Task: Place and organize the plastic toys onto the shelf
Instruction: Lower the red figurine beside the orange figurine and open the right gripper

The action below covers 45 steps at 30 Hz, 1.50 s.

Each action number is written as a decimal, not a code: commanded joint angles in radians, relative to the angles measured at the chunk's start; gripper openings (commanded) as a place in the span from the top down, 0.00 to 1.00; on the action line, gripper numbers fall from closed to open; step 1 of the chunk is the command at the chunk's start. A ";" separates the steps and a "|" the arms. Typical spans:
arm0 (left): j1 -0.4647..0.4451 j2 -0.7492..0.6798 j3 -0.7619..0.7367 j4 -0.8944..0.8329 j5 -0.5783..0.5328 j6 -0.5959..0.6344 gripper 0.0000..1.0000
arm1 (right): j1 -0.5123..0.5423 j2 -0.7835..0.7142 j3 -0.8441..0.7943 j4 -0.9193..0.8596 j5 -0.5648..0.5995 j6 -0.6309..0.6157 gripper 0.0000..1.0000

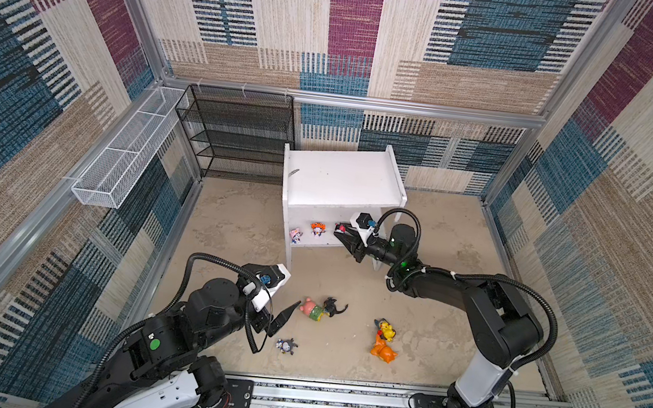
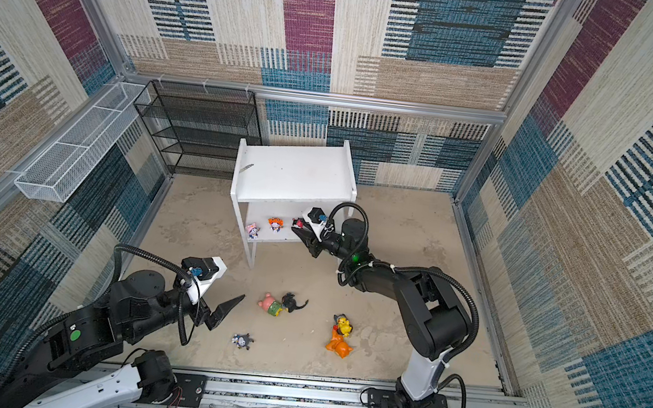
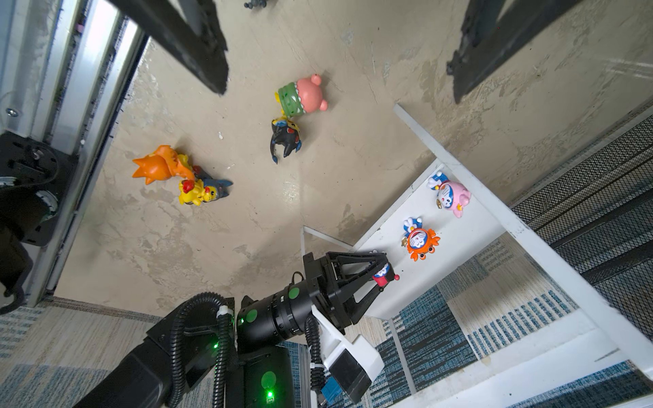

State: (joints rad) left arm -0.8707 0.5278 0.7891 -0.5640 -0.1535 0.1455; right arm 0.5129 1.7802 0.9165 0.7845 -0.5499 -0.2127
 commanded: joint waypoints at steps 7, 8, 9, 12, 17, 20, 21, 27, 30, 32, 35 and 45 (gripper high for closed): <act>0.002 -0.010 0.001 0.031 0.012 -0.006 0.01 | -0.004 0.004 0.006 0.019 -0.006 0.025 0.60; 0.004 -0.011 0.000 0.030 0.014 -0.004 0.01 | -0.004 0.004 0.004 0.019 -0.007 0.025 0.60; 0.003 -0.011 0.002 0.029 0.017 -0.004 0.01 | -0.004 0.004 0.004 0.019 -0.007 0.025 0.60; 0.004 -0.014 0.001 0.029 0.021 -0.004 0.01 | -0.004 0.001 0.002 0.019 -0.005 0.027 0.59; 0.005 -0.017 0.000 0.027 0.027 -0.005 0.01 | -0.004 -0.008 0.001 0.013 -0.005 0.023 0.58; 0.005 -0.017 0.001 0.028 0.029 -0.006 0.01 | -0.004 -0.018 -0.001 0.006 -0.003 0.020 0.57; 0.007 -0.017 0.002 0.027 0.031 -0.006 0.01 | -0.004 -0.020 -0.001 0.004 -0.002 0.020 0.57; 0.009 -0.019 0.001 0.027 0.034 -0.007 0.01 | -0.004 -0.036 -0.009 -0.002 -0.008 0.022 0.54; 0.010 -0.019 0.002 0.027 0.034 -0.007 0.01 | -0.004 -0.046 -0.012 -0.011 -0.013 0.022 0.52; 0.010 -0.017 0.002 0.026 0.033 -0.007 0.01 | -0.003 -0.062 -0.028 0.001 -0.008 0.027 0.50; 0.011 -0.015 0.002 0.026 0.032 -0.011 0.01 | -0.004 -0.092 -0.045 0.003 -0.022 0.030 0.45; 0.016 0.005 0.010 -0.009 -0.007 -0.053 0.01 | 0.014 -0.234 -0.130 -0.065 -0.071 0.064 0.32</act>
State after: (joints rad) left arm -0.8555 0.5308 0.7891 -0.5598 -0.1295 0.1368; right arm 0.5179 1.5806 0.7994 0.7403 -0.5957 -0.1711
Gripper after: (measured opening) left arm 0.990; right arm 0.673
